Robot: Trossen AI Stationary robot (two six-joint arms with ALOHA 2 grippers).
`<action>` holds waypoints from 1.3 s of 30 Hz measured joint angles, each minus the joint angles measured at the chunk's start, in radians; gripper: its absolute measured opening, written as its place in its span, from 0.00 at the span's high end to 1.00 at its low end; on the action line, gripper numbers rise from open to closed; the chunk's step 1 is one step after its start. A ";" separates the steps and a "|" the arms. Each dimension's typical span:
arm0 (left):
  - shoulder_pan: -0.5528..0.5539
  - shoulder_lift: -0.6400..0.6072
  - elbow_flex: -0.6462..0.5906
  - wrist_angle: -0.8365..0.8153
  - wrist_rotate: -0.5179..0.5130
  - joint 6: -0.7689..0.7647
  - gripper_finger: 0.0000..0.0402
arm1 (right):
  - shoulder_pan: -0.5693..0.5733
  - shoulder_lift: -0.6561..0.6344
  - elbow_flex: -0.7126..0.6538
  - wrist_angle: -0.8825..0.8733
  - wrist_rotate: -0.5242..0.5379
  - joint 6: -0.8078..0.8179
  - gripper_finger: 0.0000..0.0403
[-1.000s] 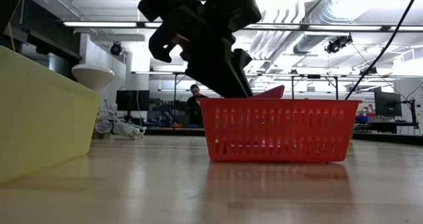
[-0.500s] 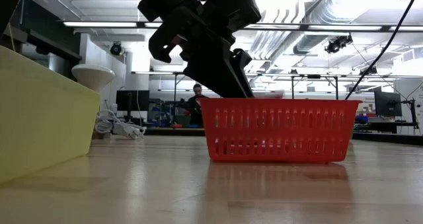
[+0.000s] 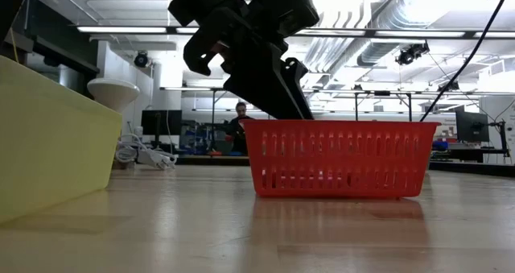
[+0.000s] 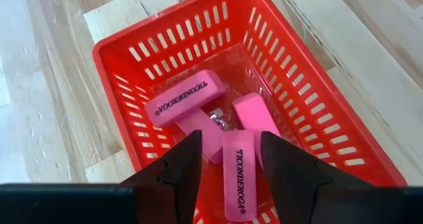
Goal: Pick & Place School Supplies
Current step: Return to Home Position
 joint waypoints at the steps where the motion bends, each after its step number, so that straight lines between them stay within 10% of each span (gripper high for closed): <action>1: 0.000 0.000 0.000 0.003 0.000 0.000 0.63 | 0.000 0.000 0.000 0.000 0.000 0.000 0.82; 39: 0.000 -0.002 0.000 0.108 -0.018 -0.162 0.63 | -0.001 0.000 0.000 0.016 0.002 -0.001 0.82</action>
